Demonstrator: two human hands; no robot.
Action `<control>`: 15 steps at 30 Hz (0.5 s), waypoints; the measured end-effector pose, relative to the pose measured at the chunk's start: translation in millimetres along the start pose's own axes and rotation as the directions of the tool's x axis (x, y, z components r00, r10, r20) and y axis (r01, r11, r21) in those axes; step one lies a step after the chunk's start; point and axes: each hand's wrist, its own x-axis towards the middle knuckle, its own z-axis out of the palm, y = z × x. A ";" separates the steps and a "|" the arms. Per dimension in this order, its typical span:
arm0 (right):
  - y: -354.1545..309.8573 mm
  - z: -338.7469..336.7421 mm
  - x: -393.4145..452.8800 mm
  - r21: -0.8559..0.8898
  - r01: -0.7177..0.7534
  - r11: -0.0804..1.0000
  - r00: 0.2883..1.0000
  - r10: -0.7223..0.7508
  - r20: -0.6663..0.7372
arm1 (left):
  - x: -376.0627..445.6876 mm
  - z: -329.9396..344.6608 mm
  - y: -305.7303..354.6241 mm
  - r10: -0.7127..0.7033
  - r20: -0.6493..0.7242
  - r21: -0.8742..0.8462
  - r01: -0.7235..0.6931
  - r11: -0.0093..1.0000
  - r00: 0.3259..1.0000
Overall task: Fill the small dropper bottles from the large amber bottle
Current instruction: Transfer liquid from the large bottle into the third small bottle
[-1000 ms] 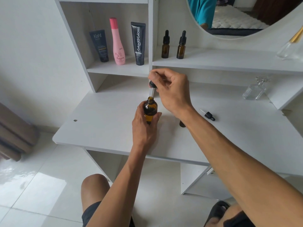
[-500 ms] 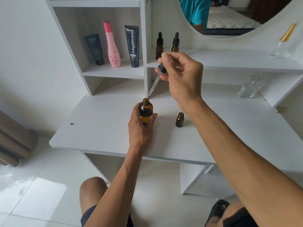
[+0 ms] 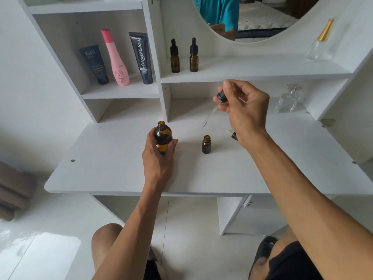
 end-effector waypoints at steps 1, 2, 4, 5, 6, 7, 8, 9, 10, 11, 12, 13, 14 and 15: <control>1.9 -4.2 0.1 -0.011 -0.003 1.000 1.000 0.003 -0.010 | -0.2 0.7 0.2 -0.001 0.001 0.005 0.001 1.000 1.000; 3.4 -6.2 0.2 -0.021 -0.005 1.000 1.000 0.005 -0.013 | 0.2 0.1 0.1 0.000 -0.001 0.004 0.000 1.000 1.000; 7.0 -9.9 -0.6 -0.042 -0.008 0.999 1.000 0.007 -0.012 | 0.1 -0.2 -0.3 0.006 -0.004 0.002 -0.006 1.000 1.000; 9.0 -11.0 -1.0 -0.049 -0.010 0.999 1.000 0.010 -0.010 | -0.3 -0.2 -0.2 0.008 -0.006 0.004 -0.008 1.000 1.000; 10.6 -11.5 -1.5 -0.055 -0.013 0.998 1.000 0.012 -0.007 | -0.5 -0.3 0.4 0.009 -0.007 0.006 -0.009 1.000 1.000; 12.4 -12.2 -2.2 -0.062 -0.015 0.998 1.000 0.015 -0.004 | -0.7 -0.1 0.7 0.009 -0.008 0.008 -0.009 1.000 1.000; 13.6 -12.5 -2.7 -0.070 -0.014 0.997 1.000 0.014 -0.002 | -0.6 -0.2 0.5 0.007 -0.009 0.010 -0.006 1.000 1.000; 14.8 -12.9 -2.9 -0.077 -0.011 0.997 1.000 0.012 0.001 | -0.6 -0.1 0.4 0.005 -0.010 0.011 -0.005 1.000 1.000; 15.7 -13.2 -3.3 -0.082 -0.008 0.997 1.000 0.009 0.005 | -0.6 -0.1 0.3 0.006 -0.011 0.013 -0.005 1.000 1.000; 16.3 -13.1 -3.4 -0.085 -0.007 0.996 1.000 0.008 0.008 | -0.5 -0.1 0.1 0.007 -0.010 0.013 -0.007 1.000 1.000; 17.0 -13.1 -3.9 -0.087 -0.006 0.996 1.000 0.007 0.011 | -0.4 0.0 0.0 0.008 -0.011 0.013 -0.008 1.000 1.000; 17.7 -12.8 -4.1 -0.090 -0.006 0.996 1.000 0.008 0.013 | -0.3 0.1 0.0 0.009 -0.012 0.013 -0.009 1.000 1.000; 18.4 -12.3 -4.4 -0.094 -0.007 0.996 1.000 0.008 0.015 | -0.2 0.3 0.1 0.009 -0.012 0.016 -0.009 1.000 1.000; 19.3 -11.7 -4.7 -0.098 -0.008 0.995 1.000 0.010 0.018 | -0.2 0.4 0.4 0.008 -0.011 0.020 -0.008 1.000 1.000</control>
